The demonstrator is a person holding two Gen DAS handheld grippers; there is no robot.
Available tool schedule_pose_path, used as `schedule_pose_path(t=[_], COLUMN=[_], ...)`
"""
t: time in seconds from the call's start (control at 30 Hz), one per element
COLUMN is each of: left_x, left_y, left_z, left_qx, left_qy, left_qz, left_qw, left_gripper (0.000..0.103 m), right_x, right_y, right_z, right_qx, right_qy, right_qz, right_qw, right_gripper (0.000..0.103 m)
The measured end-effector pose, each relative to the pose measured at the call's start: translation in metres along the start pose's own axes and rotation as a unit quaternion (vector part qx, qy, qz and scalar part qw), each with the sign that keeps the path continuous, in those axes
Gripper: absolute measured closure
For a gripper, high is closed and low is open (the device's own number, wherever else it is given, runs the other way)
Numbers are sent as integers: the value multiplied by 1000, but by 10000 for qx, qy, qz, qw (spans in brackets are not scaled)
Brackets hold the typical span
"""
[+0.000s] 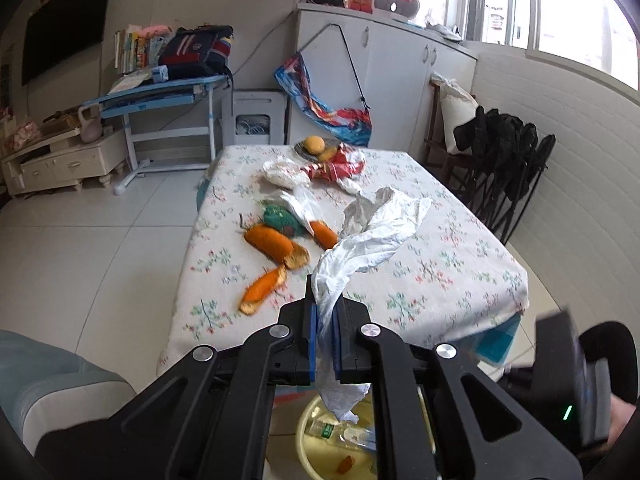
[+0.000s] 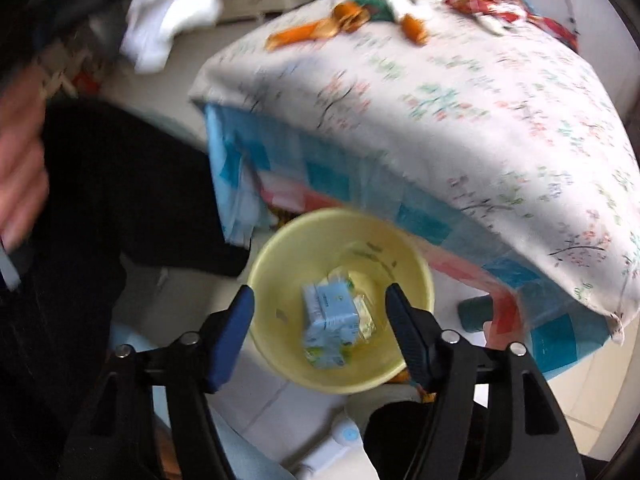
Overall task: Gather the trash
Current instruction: 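Drop the carton and tissue into the yellow basin with both grippers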
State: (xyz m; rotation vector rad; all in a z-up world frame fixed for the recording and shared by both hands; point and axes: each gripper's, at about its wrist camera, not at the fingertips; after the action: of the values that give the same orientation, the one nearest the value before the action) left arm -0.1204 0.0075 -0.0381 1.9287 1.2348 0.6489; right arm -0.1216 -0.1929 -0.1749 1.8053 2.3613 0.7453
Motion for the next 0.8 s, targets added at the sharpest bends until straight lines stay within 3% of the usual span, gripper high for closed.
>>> schedule_pose_path(t=[0.2, 0.4, 0.53, 0.8], left_x=[-23, -57, -73, -100], left_y=[-16, -45, -63, -99], left_z=[6, 26, 37, 65], left_qx=[396, 1123, 1556, 2503], left_qy=[-252, -443, -509, -568], left_qz=[384, 993, 1276, 1917], left_qw=[9982, 9877, 9782, 9473], left_gripper=[97, 97, 96, 94], right_x=[-24, -46, -56, -67], right_y=[4, 4, 1, -2], right_z=[-39, -72, -84, -89], right_qx=[-1089, -1917, -2219, -2338], right_qy=[131, -34, -64, -34], right_qz=[756, 1355, 1644, 1883], right_qw=[9911, 9721, 9611, 9539], right_gripper=[28, 27, 26, 24])
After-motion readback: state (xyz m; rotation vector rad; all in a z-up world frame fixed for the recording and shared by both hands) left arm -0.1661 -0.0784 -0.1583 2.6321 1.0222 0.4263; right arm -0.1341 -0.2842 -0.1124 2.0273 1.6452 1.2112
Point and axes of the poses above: each gripper's, at about its wrist camera, not at the fingertips, and z roughly the way its jaws point, x to its left, y to its top, and after that the axes turned 9 degrees about z, right-handed
